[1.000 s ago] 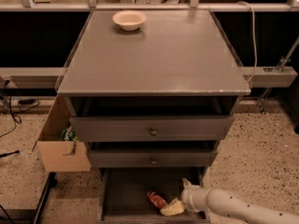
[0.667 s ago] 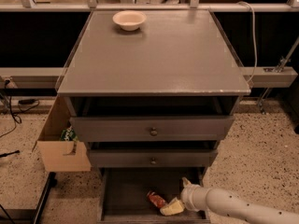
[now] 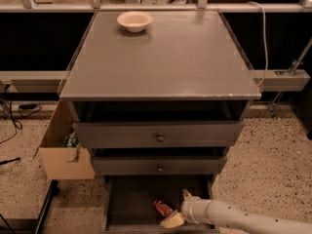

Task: Pick coke can from bottom drawer and place on counter

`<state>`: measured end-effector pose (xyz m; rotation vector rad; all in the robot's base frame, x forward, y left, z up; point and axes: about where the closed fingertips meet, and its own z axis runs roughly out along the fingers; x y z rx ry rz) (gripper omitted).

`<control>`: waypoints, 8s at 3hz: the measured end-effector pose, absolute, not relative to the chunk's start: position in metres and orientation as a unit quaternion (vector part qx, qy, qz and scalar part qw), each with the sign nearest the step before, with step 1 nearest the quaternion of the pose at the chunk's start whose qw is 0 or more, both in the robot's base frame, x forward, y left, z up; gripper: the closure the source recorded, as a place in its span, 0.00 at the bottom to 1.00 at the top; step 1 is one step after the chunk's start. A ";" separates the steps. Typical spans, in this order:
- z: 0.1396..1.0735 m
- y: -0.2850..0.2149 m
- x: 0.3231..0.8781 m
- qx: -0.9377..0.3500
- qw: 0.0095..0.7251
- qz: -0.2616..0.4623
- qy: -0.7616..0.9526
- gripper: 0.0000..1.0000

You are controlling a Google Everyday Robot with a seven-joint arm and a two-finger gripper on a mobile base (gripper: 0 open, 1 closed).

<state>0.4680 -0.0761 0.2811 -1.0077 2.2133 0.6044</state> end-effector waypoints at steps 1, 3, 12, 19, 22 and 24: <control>0.262 -0.059 0.467 -0.390 0.313 0.239 0.832 0.00; 0.232 -0.046 0.465 -0.392 0.321 0.243 0.827 0.00; 0.192 -0.059 0.495 -0.474 0.352 0.135 0.795 0.00; 0.124 -0.065 0.505 -0.478 0.302 0.111 0.817 0.21; 0.124 -0.065 0.505 -0.478 0.302 0.111 0.817 0.93; 0.140 -0.056 0.504 -0.506 0.299 0.127 0.799 1.00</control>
Offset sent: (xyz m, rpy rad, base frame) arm -0.0012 0.0348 -0.0576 0.0308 -0.0192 0.0395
